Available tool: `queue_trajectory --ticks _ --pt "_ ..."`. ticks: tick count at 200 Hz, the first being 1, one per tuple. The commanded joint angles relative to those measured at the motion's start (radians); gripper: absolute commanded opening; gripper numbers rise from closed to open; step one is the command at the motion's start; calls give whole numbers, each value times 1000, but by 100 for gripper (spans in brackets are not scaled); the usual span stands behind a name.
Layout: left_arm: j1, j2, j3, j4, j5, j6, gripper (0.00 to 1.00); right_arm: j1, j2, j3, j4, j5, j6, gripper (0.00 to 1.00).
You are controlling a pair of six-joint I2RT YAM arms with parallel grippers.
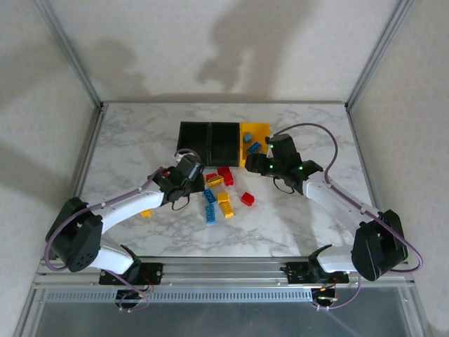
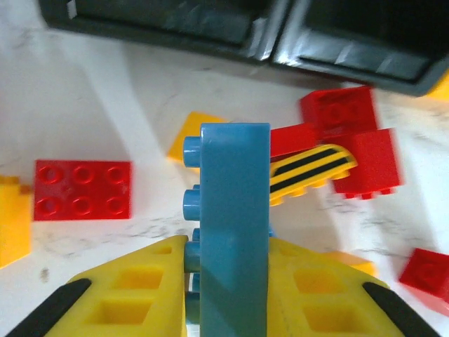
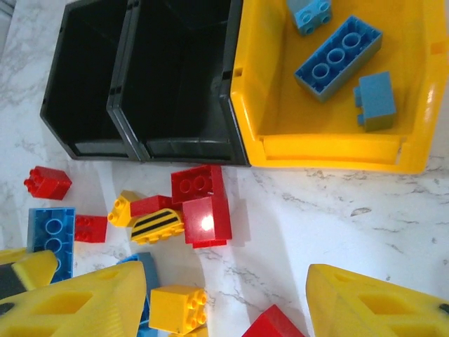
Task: Sort the legos into containers by color
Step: Pick up the lego from the center of the table, then place the lego in the container.
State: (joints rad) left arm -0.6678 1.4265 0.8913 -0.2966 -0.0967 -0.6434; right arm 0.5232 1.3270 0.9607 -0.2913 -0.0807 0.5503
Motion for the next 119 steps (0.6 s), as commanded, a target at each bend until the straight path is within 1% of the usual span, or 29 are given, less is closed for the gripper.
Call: queue_trajectory --ticks 1,43,75,119 --pt "-27 34 101 -11 31 36 26 -35 -59 -5 8 -4 32 62" --pt "-60 212 310 25 79 40 25 -98 -160 -66 -19 58 81 63" --pt "-89 369 497 20 89 56 25 -149 -241 -124 -44 91 110 63" --pt "-98 556 706 23 86 57 25 -170 -303 -174 -56 113 126 63"
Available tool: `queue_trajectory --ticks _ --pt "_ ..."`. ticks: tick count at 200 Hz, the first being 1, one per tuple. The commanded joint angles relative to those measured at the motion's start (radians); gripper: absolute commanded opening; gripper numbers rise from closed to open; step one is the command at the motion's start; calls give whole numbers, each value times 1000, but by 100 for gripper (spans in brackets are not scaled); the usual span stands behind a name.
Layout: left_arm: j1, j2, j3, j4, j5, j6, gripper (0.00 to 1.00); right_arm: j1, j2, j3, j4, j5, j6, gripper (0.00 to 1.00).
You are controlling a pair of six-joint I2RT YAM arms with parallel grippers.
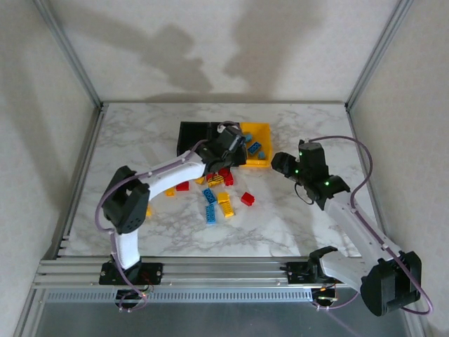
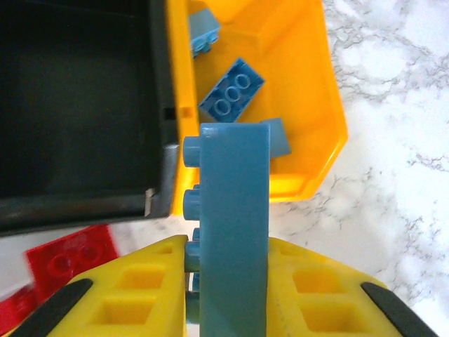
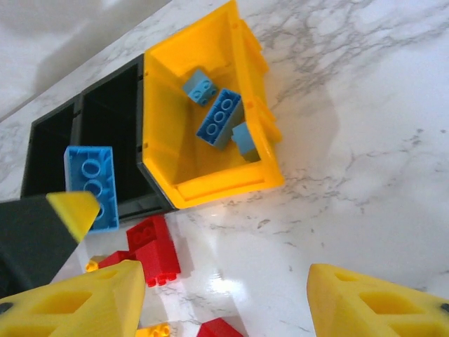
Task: Sort the legos into containers by color
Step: Place the lego in the container.
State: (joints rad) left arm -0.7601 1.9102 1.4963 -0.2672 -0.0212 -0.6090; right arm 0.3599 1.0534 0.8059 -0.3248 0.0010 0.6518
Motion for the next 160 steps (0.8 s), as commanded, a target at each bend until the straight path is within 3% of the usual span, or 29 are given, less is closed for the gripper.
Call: queue_trajectory --ticks 1,76,100,127,160 --pt "-5 76 106 -8 11 23 25 -7 -31 -19 -22 31 25 63" --pt "-8 295 356 -59 -24 53 32 -10 -48 -24 -36 32 19 62" --pt "-7 325 407 -76 -45 63 34 -9 -54 -24 -37 28 18 62" --pt "-7 352 453 -101 -58 73 48 -9 -56 -27 -34 18 20 62" --pt "-10 317 433 -103 -70 72 48 -10 -59 -28 -24 -2 8 62"
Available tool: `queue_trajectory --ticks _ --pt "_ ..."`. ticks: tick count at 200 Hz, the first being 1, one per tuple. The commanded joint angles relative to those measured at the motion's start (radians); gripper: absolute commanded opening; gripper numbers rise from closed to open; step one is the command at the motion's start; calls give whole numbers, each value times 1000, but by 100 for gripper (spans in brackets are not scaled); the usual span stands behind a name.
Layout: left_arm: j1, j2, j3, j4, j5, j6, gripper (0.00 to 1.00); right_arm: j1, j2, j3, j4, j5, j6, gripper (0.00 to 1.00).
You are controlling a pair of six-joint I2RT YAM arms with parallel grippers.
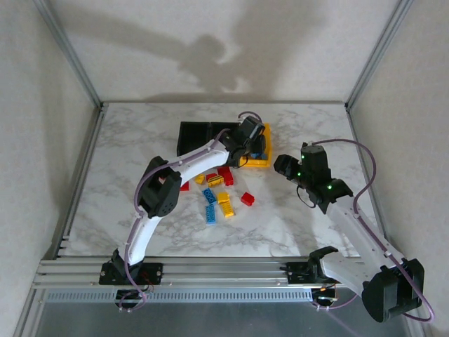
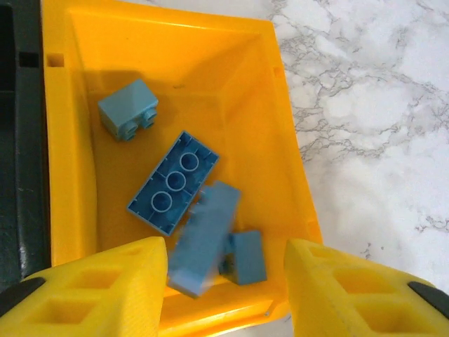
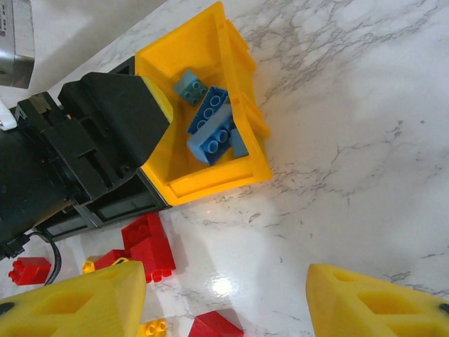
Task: Sort the legos into containers by color
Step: Place the lego in the container, then pick up the lego from the center of the table.
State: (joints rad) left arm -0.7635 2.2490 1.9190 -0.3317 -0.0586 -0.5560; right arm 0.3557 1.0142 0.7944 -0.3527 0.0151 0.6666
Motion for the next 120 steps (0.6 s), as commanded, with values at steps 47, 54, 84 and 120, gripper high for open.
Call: queue_trajectory --ticks 47,54,84,120 --pt "-14 -277 -249 38 -62 3 49 4 2 -1 22 -92 -54 63" --pt "-14 -326 -297 45 -71 -2 50 12 13 4 22 -103 -61 63" --pt "-14 -529 -523 46 -86 -49 54 100 81 27 32 -99 -73 63" --pt "-13 -715 -768 -5 -124 -167 61 181 130 36 70 -83 -74 63"
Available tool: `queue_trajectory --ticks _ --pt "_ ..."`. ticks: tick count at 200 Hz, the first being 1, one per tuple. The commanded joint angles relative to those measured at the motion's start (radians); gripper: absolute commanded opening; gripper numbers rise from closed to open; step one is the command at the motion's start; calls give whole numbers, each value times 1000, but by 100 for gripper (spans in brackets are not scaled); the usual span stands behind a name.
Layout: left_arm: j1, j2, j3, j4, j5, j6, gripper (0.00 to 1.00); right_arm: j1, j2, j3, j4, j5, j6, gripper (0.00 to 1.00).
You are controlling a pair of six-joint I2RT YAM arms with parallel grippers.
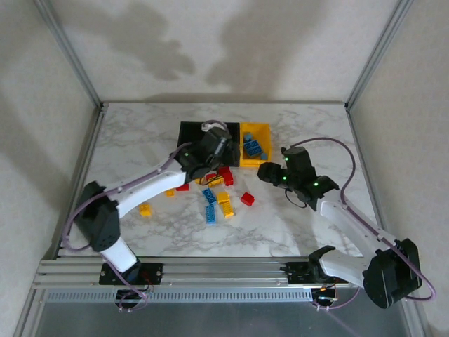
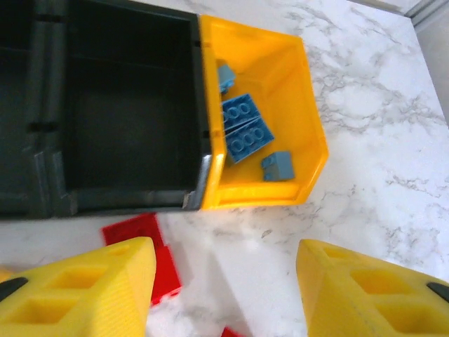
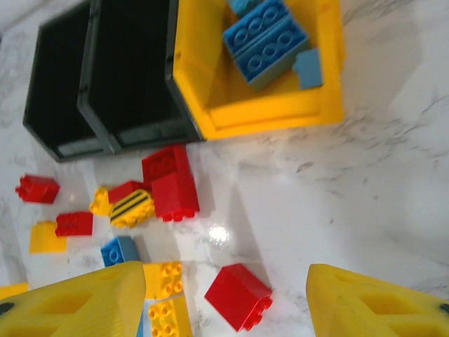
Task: Sort the legos into containers by color
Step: Pick up the lego from the center of the table.
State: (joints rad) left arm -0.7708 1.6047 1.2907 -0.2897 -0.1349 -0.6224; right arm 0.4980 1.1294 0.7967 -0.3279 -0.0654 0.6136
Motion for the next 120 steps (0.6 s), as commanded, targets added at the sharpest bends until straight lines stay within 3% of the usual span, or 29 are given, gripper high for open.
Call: queue_trajectory --ticks 1,45,120 --pt "-5 -77 -146 -48 -48 -104 61 40 16 33 47 -2 -21 63" --pt "-5 -149 -322 -56 -29 -226 67 74 42 19 88 16 -20 65" --pt "-5 -64 -379 -26 -12 -263 74 100 34 2 91 44 -4 64"
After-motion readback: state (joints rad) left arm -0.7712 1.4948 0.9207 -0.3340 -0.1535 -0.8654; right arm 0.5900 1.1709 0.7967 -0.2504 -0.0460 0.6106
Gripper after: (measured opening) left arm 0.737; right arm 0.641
